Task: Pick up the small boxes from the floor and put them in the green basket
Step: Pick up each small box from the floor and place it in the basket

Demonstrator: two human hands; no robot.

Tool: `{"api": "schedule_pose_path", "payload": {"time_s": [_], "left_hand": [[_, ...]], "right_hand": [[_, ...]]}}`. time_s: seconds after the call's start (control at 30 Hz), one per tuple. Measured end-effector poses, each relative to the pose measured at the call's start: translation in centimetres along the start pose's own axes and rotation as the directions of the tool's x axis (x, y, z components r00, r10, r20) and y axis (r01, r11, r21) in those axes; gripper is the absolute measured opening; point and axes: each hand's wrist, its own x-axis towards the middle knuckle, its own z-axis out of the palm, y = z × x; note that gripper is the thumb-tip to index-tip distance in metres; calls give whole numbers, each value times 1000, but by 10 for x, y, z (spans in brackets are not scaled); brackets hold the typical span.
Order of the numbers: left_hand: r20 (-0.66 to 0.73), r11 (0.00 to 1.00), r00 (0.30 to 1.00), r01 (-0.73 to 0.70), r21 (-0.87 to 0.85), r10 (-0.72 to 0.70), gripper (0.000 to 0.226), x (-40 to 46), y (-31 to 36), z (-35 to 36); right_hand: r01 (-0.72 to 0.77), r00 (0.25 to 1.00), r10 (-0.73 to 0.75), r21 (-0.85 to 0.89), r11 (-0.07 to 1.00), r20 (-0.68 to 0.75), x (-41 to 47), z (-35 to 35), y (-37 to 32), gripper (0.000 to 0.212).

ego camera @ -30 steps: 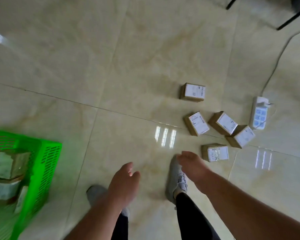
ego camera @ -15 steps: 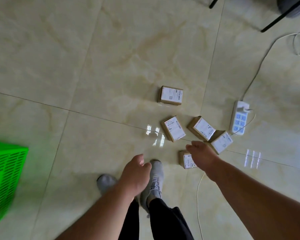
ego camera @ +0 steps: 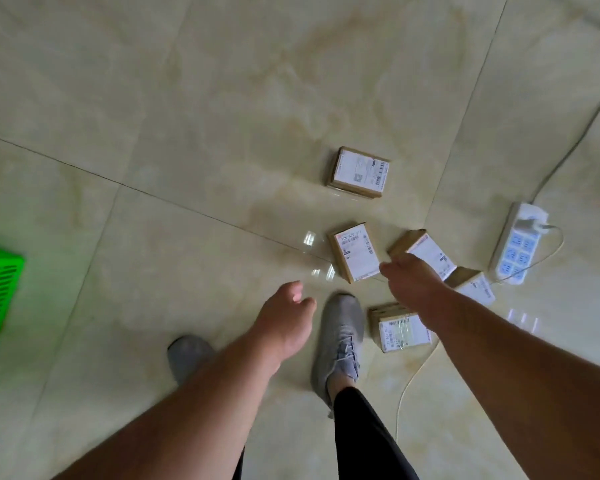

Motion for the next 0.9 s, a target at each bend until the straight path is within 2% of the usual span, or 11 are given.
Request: {"api": "schedule_pose_path", "payload": {"time_s": [0.17, 0.23, 0.27, 0.3, 0.33, 0.37, 0.4, 0.47, 0.53, 0.7, 0.9], "left_hand": [[22, 987, 999, 52, -152, -49, 53, 72, 6, 53], [19, 980, 998, 65, -189, -63, 55, 103, 5, 72], [17, 975, 997, 77, -209, -75, 58, 118, 5, 80], [16, 968, 996, 91, -232, -89, 60, 133, 4, 88], [13, 963, 995, 96, -250, -95, 62, 146, 4, 96], [16, 959, 995, 102, -265, -101, 64, 159, 3, 103], [25, 955, 994, 107, -275, -105, 65, 170, 3, 109], [56, 949, 993, 117, -292, -105, 54, 186, 4, 116], [95, 945, 991, 115, -307, -90, 40, 191, 7, 116], [120, 917, 992, 85, -390, -41, 50, 152, 5, 82], [6, 887, 1000, 9, -462, -7, 48, 62, -5, -7]], "right_hand": [[9, 1000, -9, -93, 996, -2, 82, 17, 26, 49], [23, 998, -21, -29, 999, 61, 107, 27, 33, 50], [62, 997, -62, -5, 998, 41, 117, 30, 36, 45], [132, 988, -115, -171, 976, 105, 125, 35, 37, 38], [233, 972, -207, -454, 860, 109, 133, 38, 39, 32], [235, 971, -215, -537, 810, 101, 140, 38, 36, 30], [159, 986, -117, -449, 879, 120, 149, 42, 36, 31], [76, 994, -57, -216, 973, 93, 166, 46, 41, 33], [11, 994, -5, -55, 998, 106, 165, 50, 39, 39], [83, 982, -69, -72, 994, 176, 122, 48, 13, 46], [211, 946, -180, -92, 973, 269, 28, 54, -77, 39]]}}
